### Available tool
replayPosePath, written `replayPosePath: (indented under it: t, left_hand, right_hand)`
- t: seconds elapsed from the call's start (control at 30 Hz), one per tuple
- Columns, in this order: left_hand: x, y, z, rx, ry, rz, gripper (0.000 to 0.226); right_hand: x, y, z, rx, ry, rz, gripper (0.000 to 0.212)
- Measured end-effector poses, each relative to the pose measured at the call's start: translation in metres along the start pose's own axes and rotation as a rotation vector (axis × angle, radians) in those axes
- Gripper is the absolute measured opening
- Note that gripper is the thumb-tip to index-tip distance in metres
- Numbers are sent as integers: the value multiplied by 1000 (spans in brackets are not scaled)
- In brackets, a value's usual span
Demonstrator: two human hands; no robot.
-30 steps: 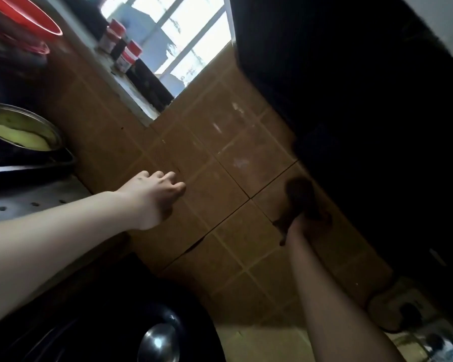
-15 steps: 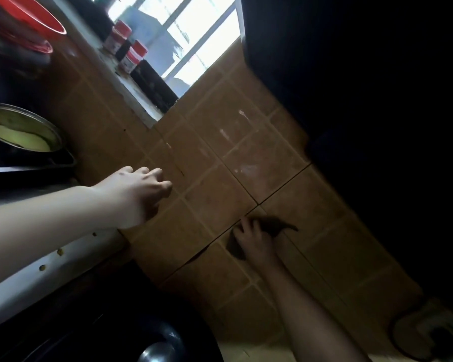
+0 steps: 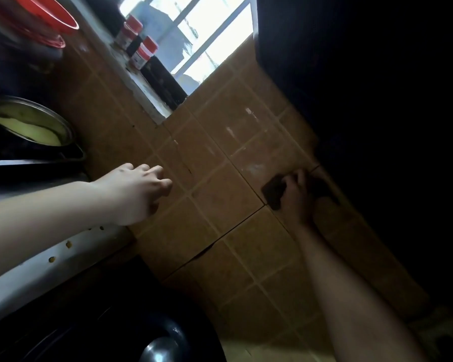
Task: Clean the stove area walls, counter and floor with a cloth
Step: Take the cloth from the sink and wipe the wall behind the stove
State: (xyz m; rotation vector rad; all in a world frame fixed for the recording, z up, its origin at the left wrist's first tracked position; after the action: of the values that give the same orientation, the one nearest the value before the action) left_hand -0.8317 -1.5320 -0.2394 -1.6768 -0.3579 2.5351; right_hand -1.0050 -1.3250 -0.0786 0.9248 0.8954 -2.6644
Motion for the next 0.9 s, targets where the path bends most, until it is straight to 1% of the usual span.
replayPosePath:
  t: [0.1,0.17,0.23,0.3,0.33,0.37,0.4,0.43,0.47,0.5,0.53,0.6,0.63,0.73,0.8,0.87,0.9]
  left_hand:
    - [1,6,-5,-3,-15,34,37]
    - [5,7,-8,-2,3,52,38]
    - [9,3,-10,22,27,94,38]
    - [13,-1,-12,34,43,97,38]
    - [14,-3,-13,29,45,83,38]
    - [14,-5,-13,32,44,74,38]
    - [14,-9,-13,38,45,65,38]
    - [15,-12,-13,42,46,52,39]
    - [14,-15,-13,43,42,36,38]
    - [14,-18,-12,44,36,22,38]
    - [13,-22,-12,46,21,11,37]
    - [13,-29,-12,50,2,-1,36]
    - [12,-31,-11,55,-4,-3,36]
    - [13,-36,-12,59,-6,-15,35]
    - [15,-38,-12,69,1,-13,35]
    - [16,-37,-12,78,5,-14,35]
    - [15,-35,-11,83,1,-15,35]
  right_hand:
    - [31,16,-27,-128,74,-61,35]
    - [53,22,-47,-188,172,-75,47]
    - [73,28,-71,-353,259,-177,54]
    - [90,35,-104,-577,351,-276,52]
    - [96,35,-119,-652,406,-314,52]
    - [99,34,-131,-686,452,-331,53]
    - [99,32,-136,-709,474,-347,54]
    - [98,30,-138,-750,456,-348,53]
    - [95,28,-133,-777,409,-337,47]
    - [90,25,-125,-765,370,-315,35]
    - [80,21,-111,-721,327,-293,29]
    - [59,9,-77,-552,235,-255,33]
    - [47,3,-61,-462,198,-188,37]
    - [23,-13,-27,-229,152,-85,59]
    - [14,-11,-21,-144,93,-84,65]
    - [23,-2,-30,-121,142,-52,66]
    - [33,4,-39,-170,200,-50,64]
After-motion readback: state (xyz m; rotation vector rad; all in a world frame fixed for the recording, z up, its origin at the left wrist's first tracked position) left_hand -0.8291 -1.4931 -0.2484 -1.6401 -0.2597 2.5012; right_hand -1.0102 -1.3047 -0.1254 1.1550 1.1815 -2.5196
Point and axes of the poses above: each hand's wrist, its own z-axis towards the middle knuckle, its own x-axis out of the palm, y = z × x, the point moved 5 cm from there along z, towards the middle knuckle, and after that the axes turned 1 degree about -y, right-handed, at the moved point
